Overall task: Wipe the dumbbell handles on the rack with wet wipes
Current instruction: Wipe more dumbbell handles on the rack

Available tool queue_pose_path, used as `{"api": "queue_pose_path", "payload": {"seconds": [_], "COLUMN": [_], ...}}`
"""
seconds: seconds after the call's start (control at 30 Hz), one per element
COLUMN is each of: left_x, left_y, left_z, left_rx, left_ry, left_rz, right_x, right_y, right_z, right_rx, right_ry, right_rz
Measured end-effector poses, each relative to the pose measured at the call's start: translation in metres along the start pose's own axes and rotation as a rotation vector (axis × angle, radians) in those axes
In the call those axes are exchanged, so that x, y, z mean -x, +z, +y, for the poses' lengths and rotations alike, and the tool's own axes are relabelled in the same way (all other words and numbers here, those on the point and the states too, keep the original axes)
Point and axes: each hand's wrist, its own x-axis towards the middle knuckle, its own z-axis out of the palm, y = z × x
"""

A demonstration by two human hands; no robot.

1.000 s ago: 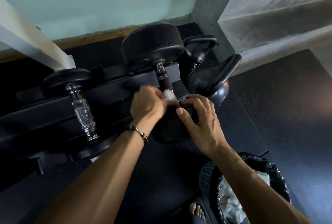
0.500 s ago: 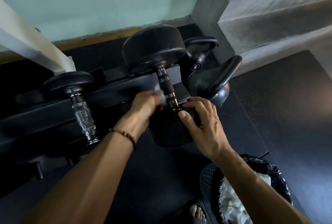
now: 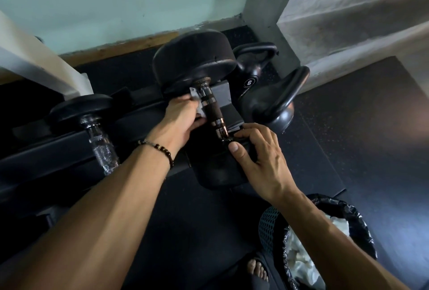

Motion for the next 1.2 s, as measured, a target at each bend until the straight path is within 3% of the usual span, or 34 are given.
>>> {"api": "queue_pose_path", "payload": {"seconds": [0.17, 0.23, 0.37, 0.43, 0.53, 0.6, 0.77, 0.9, 1.07, 1.2], "left_x": [0.036, 0.037, 0.014, 0.012, 0.028, 0.047, 0.094, 0.132, 0.158, 0.166], "left_y": [-0.022, -0.023, 0.001, 0.003, -0.018, -0.030, -0.060, -0.096, -0.140, -0.164], "left_z": [-0.032, -0.031, 0.001, 0.002, -0.019, -0.032, -0.027, -0.011, -0.008, -0.013], "left_rx": [-0.718, -0.650, -0.138, -0.213, -0.621, -0.692, -0.460, -0.343, -0.319, -0.323], "left_ry": [0.019, 0.073, 0.103, 0.146, 0.183, 0.206, 0.276, 0.219, 0.151, 0.140], "left_rz": [-0.199, -0.205, 0.061, 0.053, -0.034, -0.110, -0.023, 0.029, -0.014, -0.025], "right_x": [0.001, 0.001, 0.000, -0.001, 0.000, 0.000, 0.005, 0.017, 0.028, 0.032], "right_y": [0.002, 0.002, 0.001, 0.001, 0.002, 0.001, -0.008, 0.005, 0.043, 0.068], "right_z": [0.000, 0.001, 0.000, 0.002, 0.001, -0.001, -0.019, -0.065, -0.115, -0.122], "right_rx": [-0.011, -0.011, -0.012, -0.005, -0.003, -0.004, 0.020, 0.121, -0.144, -0.207], "right_ry": [-0.012, -0.012, -0.009, -0.010, -0.011, -0.016, -0.007, -0.313, -0.382, -0.394], "right_rz": [0.025, 0.020, 0.015, 0.008, 0.016, 0.002, -0.034, 0.028, -0.211, -0.227]}}
